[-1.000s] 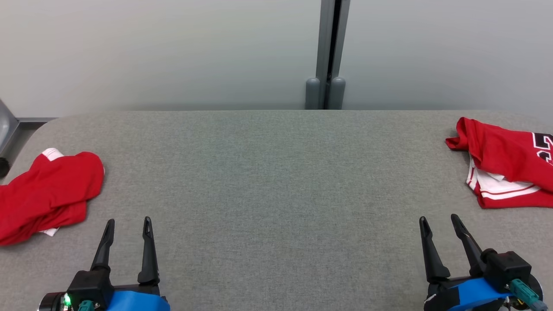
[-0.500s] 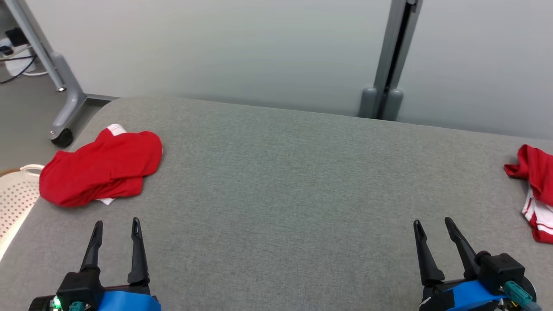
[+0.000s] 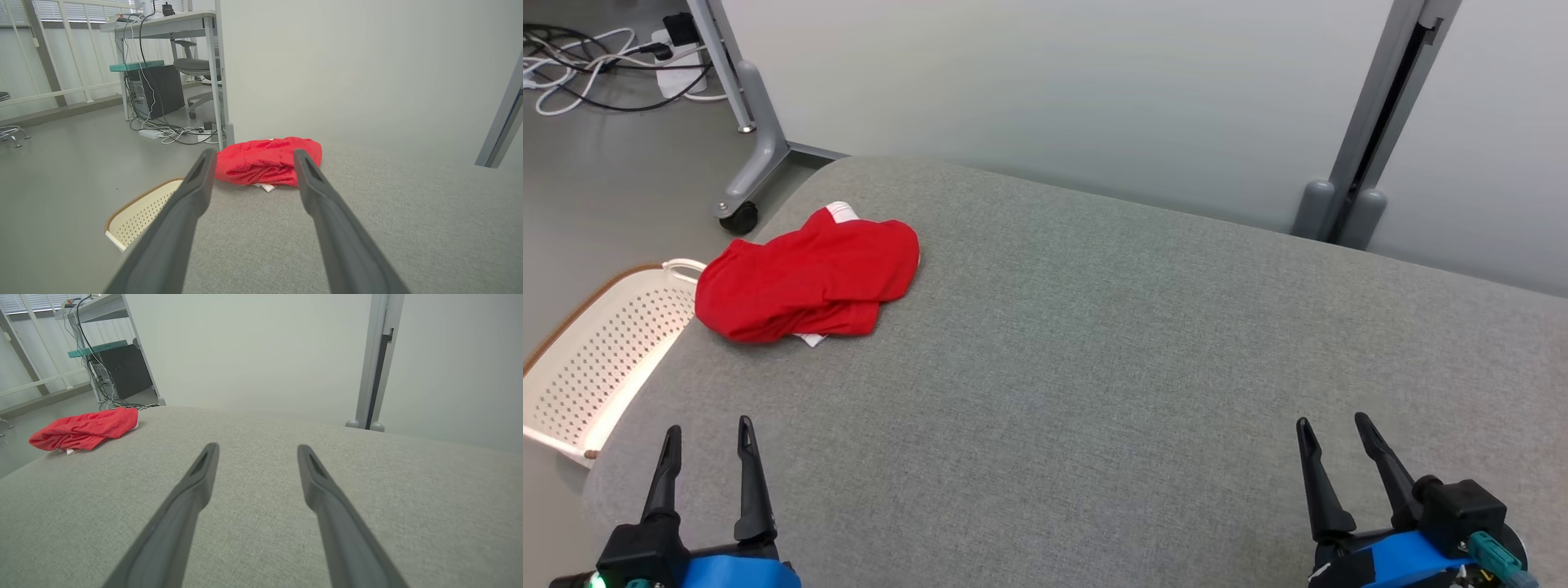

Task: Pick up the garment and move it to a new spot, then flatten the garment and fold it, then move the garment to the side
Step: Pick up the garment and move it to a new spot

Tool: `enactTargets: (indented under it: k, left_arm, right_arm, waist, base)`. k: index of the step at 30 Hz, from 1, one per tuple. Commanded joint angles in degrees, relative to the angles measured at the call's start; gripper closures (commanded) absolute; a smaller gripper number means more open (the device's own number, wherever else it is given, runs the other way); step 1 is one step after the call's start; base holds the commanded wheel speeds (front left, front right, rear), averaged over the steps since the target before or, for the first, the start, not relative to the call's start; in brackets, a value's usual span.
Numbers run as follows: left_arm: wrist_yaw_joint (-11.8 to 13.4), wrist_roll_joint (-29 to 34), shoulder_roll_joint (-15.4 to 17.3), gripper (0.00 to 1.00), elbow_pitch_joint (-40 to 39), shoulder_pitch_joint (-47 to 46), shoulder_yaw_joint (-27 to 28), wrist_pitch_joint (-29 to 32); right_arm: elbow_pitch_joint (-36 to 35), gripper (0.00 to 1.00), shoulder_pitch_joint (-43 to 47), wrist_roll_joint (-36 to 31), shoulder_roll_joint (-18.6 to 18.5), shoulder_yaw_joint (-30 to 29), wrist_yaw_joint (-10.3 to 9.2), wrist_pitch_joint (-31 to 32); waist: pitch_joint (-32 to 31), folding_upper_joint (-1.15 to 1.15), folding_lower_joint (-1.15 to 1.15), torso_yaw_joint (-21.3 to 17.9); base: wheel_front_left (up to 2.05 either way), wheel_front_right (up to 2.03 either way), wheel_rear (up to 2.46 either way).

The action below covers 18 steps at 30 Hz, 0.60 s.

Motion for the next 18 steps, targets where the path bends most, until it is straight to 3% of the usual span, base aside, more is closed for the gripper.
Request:
enactTargets:
  k: [1, 8, 18]
  left_arm:
    - [0.32, 0.09, 0.26, 0.0, -0.25, -0.11, 0.31, -0.15]
    - [0.49, -0.11, 0.46, 0.0, -0.99, 1.39, 2.12, -0.15]
    - [0.49, -0.49, 0.46, 0.0, -0.37, -0.51, 3.57, -0.15]
  right_arm:
    - [0.22, 0.0, 0.56, -0.08, 0.19, 0.01, 0.01, -0.19]
    - [0.41, 0.0, 0.35, 0.35, 0.42, 0.89, 0.01, -0.2]
    - [0.17, 0.0, -0.41, -0.02, 0.24, 1.32, 0.01, -0.2]
  waist:
    - [0.3, -0.01, 0.0, 0.77]
    - [0.22, -0.01, 0.0, 1.64]
    - [1.36, -0.01, 0.0, 0.01]
  base:
    - [0.0, 0.0, 0.0]
    - [0.0, 0.0, 0.0]
    - [0.0, 0.0, 0.0]
